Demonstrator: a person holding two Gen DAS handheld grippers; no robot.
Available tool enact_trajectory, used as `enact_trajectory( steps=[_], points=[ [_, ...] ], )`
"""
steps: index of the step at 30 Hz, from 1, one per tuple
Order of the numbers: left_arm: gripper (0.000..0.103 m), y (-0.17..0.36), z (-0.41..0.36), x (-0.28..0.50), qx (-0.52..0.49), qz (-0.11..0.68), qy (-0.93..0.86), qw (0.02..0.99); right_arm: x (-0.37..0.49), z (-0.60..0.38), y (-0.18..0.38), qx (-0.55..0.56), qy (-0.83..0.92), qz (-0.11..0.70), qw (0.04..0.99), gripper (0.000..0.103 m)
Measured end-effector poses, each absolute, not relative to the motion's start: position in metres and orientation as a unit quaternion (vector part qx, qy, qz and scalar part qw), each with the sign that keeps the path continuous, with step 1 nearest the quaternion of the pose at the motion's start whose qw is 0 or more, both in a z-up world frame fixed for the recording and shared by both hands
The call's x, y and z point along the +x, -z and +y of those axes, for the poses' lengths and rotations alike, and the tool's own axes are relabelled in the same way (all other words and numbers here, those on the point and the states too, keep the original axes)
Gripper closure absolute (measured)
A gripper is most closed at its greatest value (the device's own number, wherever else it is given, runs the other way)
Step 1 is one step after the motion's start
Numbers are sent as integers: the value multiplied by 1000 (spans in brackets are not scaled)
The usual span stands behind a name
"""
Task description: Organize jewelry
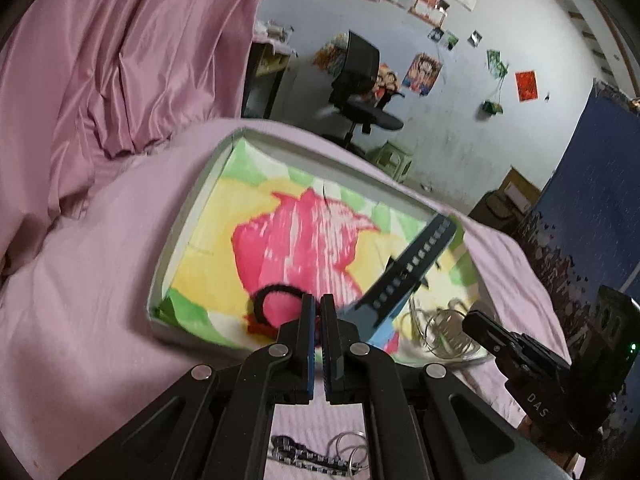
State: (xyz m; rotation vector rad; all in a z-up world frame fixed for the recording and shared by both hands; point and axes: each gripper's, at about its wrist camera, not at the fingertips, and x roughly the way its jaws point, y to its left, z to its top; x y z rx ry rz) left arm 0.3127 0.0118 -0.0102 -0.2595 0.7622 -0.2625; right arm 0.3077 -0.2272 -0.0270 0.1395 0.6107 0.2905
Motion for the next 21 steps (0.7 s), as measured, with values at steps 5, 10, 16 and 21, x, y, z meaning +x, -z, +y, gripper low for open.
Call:
enact_trajectory(
  steps=[5,10,16,21],
  points=[
    [100,13,7,306,-111,377,126,911,301,-227,28,56,-134,307,940,86],
    [96,9,5,292,-93,366,128,917,288,-232,21,54,-129,291,947,63],
    [70,5,11,276,-100,355,129,920,269,-234,9,48,-124,264,955,63],
    [43,-3,20,257,-117,322,126,931,249,-240,-1,55,-120,237,962,52]
  ],
)
